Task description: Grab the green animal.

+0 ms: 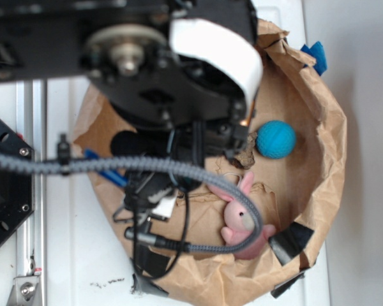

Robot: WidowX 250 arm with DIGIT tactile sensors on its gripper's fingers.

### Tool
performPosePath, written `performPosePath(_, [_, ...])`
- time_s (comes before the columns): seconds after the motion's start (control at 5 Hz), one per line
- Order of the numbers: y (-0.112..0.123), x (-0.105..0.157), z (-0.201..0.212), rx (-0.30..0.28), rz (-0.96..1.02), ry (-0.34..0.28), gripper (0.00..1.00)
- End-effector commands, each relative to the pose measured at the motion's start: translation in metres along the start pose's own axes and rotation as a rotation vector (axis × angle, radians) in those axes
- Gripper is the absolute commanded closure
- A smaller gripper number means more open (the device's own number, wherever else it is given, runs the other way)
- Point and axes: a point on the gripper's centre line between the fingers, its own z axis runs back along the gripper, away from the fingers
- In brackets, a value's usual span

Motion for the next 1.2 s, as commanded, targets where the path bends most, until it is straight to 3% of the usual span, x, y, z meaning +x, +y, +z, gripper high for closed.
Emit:
performPosePath(0.0, [0.013, 0.027, -0.006, -0.012, -0.437, -0.010, 0.00])
performPosePath(0.2, [0.021, 0.028, -0.023, -0.042, -0.554, -0.015, 0.00])
performPosePath(0.6, [0.046, 0.014, -0.071, -0.029, -0.666, -0.042, 0.00])
performPosePath(1.0, [0.072, -0.001, -0.103, -0.010, -0.786, -0.024, 0.00])
